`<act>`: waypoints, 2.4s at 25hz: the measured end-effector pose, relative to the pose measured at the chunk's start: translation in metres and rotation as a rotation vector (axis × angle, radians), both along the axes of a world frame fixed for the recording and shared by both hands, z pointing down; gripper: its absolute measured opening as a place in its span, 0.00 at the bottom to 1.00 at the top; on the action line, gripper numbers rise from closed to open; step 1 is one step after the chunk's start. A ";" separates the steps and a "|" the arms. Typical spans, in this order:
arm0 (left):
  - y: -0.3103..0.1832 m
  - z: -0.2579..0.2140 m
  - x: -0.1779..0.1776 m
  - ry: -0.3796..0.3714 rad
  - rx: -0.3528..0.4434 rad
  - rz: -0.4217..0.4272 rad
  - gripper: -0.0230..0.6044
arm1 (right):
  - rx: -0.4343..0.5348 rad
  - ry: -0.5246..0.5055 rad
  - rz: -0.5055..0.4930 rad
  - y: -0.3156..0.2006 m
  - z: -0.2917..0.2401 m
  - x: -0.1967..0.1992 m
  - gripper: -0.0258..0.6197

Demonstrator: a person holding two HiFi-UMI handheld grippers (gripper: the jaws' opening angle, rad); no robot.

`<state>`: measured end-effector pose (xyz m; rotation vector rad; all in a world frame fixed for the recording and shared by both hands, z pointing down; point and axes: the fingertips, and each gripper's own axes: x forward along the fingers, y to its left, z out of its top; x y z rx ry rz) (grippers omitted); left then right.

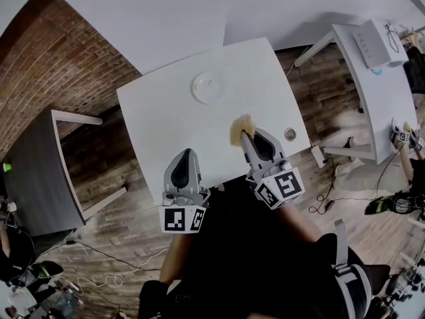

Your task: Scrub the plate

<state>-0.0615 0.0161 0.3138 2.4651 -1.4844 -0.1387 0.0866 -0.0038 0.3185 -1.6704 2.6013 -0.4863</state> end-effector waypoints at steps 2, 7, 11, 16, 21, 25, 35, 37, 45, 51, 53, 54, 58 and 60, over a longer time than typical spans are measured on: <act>-0.018 0.005 0.004 -0.012 -0.013 -0.010 0.04 | -0.010 -0.007 -0.008 -0.020 0.004 0.007 0.12; -0.050 0.015 0.021 -0.042 -0.043 -0.024 0.04 | -0.045 -0.031 -0.053 -0.054 0.016 0.018 0.12; -0.072 0.020 0.030 -0.057 -0.045 -0.040 0.04 | -0.052 -0.042 -0.088 -0.077 0.022 0.020 0.12; -0.092 0.029 0.033 -0.071 -0.057 -0.067 0.04 | -0.099 -0.014 -0.134 -0.099 0.042 0.014 0.12; -0.108 0.045 0.028 -0.059 -0.082 -0.053 0.04 | -0.166 0.021 -0.140 -0.118 0.076 0.009 0.12; -0.122 0.063 0.021 -0.061 -0.106 -0.021 0.04 | -0.202 0.053 -0.118 -0.136 0.108 0.000 0.12; -0.151 0.098 0.010 -0.068 -0.143 -0.017 0.04 | -0.375 0.108 -0.142 -0.168 0.188 -0.023 0.12; -0.154 0.104 0.008 -0.061 -0.154 -0.024 0.04 | -0.408 0.127 -0.157 -0.175 0.206 -0.030 0.12; -0.163 0.117 -0.002 -0.037 -0.175 -0.033 0.04 | -0.542 0.193 -0.184 -0.195 0.265 -0.050 0.12; -0.175 0.126 -0.009 -0.027 -0.190 -0.030 0.04 | -0.639 0.274 -0.213 -0.204 0.298 -0.054 0.12; -0.178 0.130 -0.011 -0.025 -0.192 -0.026 0.04 | -0.669 0.288 -0.222 -0.204 0.307 -0.056 0.12; -0.179 0.131 -0.011 -0.023 -0.193 -0.025 0.04 | -0.679 0.294 -0.224 -0.203 0.311 -0.056 0.12; -0.183 0.136 -0.009 -0.015 -0.198 -0.021 0.04 | -0.702 0.304 -0.228 -0.200 0.316 -0.051 0.12; -0.185 0.137 -0.006 -0.013 -0.199 -0.016 0.04 | -0.710 0.317 -0.227 -0.197 0.315 -0.045 0.12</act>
